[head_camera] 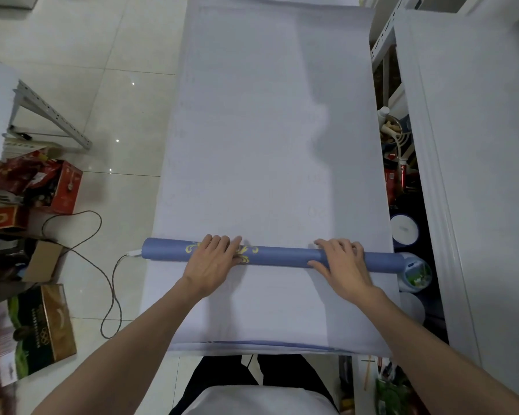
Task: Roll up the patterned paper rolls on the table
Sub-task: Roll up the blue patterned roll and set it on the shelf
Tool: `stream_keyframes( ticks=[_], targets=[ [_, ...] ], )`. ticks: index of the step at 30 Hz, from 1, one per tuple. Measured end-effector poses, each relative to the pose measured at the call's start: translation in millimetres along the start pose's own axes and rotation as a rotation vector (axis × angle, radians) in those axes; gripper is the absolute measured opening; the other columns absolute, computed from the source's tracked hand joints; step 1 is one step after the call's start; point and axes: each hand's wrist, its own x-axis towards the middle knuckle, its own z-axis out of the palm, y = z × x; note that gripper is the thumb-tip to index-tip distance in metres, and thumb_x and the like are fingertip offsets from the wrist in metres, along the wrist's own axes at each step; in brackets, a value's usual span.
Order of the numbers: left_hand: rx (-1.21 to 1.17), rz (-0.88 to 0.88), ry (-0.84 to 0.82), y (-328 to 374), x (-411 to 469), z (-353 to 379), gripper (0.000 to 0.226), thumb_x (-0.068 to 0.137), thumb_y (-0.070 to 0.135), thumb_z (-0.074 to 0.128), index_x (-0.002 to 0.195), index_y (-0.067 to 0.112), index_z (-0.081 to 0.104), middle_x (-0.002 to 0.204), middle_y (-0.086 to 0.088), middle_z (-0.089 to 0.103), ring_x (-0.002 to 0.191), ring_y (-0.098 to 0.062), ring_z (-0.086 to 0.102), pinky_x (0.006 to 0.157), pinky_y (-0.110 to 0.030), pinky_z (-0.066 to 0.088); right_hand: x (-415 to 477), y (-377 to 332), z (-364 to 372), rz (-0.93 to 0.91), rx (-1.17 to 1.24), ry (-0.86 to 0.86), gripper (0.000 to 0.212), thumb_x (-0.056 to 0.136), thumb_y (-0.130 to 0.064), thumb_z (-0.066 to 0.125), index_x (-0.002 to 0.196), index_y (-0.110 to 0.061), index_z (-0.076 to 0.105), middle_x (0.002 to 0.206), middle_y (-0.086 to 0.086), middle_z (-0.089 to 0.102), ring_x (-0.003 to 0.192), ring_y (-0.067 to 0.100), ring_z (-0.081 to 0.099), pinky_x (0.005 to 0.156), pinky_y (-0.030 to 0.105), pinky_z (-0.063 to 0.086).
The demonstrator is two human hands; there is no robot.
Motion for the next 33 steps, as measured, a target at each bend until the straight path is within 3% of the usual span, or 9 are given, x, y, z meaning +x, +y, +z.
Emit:
stream_keyframes(
  ticks=[3,5,11,15,18,22,25,29,33],
  targets=[
    [-0.045,0.024,0.011,-1,-4,7,0.034,0.100,0.030,0.048,0.128,0.012,0.055,0.112,-0.012,0.060,0.091,-0.032,0.057,0.094,-0.042,0.043,-4,0,1,-0.023,-0.006,0.040,0.042,0.097,-0.055,0.033,0.120,-0.031,0.058,0.112,-0.003,0.063,0.104,0.023,0.054,0.090,0.040,0.034],
    [-0.026,0.009,0.019,-1,-5,9,0.044,0.094,0.037,0.058,0.130,0.012,0.057,0.120,-0.018,0.057,0.097,-0.036,0.056,0.095,-0.046,0.045,-7,-1,4,-0.050,0.003,0.071,0.042,0.094,-0.054,0.049,0.122,-0.026,0.061,0.124,0.005,0.059,0.109,0.027,0.054,0.092,0.043,0.039],
    [-0.050,0.026,0.053,-3,1,6,0.031,0.093,0.031,0.064,0.118,0.014,0.059,0.089,-0.008,0.057,0.072,-0.029,0.051,0.072,-0.039,0.047,-8,-5,2,-0.055,-0.052,0.123,0.043,0.086,-0.047,0.067,0.119,-0.019,0.065,0.103,0.003,0.066,0.092,0.025,0.059,0.083,0.041,0.042],
    [-0.106,0.039,0.038,-6,0,9,0.033,0.086,0.011,0.066,0.118,0.015,0.058,0.089,-0.008,0.058,0.072,-0.030,0.052,0.077,-0.038,0.048,-9,-6,4,-0.052,0.007,0.144,0.036,0.098,-0.045,0.044,0.116,-0.020,0.063,0.106,-0.001,0.067,0.098,0.023,0.058,0.088,0.039,0.036],
    [-0.087,-0.003,0.051,-2,-2,7,0.045,0.091,0.037,0.064,0.128,0.013,0.057,0.109,-0.015,0.057,0.087,-0.034,0.055,0.086,-0.044,0.047,-13,-7,8,-0.046,0.020,0.093,0.050,0.093,-0.050,0.056,0.132,-0.019,0.059,0.135,0.010,0.056,0.117,0.029,0.053,0.094,0.045,0.039],
    [0.003,-0.054,-0.003,3,-1,5,0.058,0.085,0.048,0.070,0.129,0.012,0.057,0.101,-0.013,0.057,0.083,-0.031,0.054,0.079,-0.042,0.047,-8,-8,4,-0.035,0.001,0.021,0.060,0.083,-0.046,0.073,0.135,-0.021,0.058,0.118,0.011,0.060,0.104,0.032,0.056,0.088,0.045,0.042],
    [-0.061,-0.044,-0.011,2,0,4,0.047,0.091,0.038,0.067,0.129,0.011,0.057,0.094,-0.010,0.061,0.080,-0.028,0.056,0.080,-0.040,0.051,-2,-3,1,-0.009,0.042,0.078,0.045,0.089,-0.045,0.065,0.127,-0.020,0.061,0.108,0.005,0.066,0.099,0.028,0.059,0.089,0.043,0.038],
    [-0.128,-0.043,-0.002,-3,-4,9,0.047,0.099,0.039,0.052,0.136,0.011,0.050,0.118,-0.015,0.058,0.100,-0.033,0.056,0.094,-0.042,0.047,0,-1,6,-0.023,0.055,0.112,0.048,0.101,-0.051,0.030,0.124,-0.021,0.060,0.120,0.004,0.064,0.107,0.027,0.056,0.093,0.043,0.034],
    [-0.038,-0.113,0.001,0,-1,8,0.062,0.089,0.051,0.064,0.134,0.009,0.053,0.114,-0.020,0.056,0.097,-0.036,0.055,0.090,-0.046,0.048,0,0,16,-0.025,0.057,0.061,0.068,0.086,-0.055,0.065,0.143,-0.023,0.048,0.137,0.015,0.047,0.120,0.033,0.046,0.095,0.047,0.032]
  ],
)
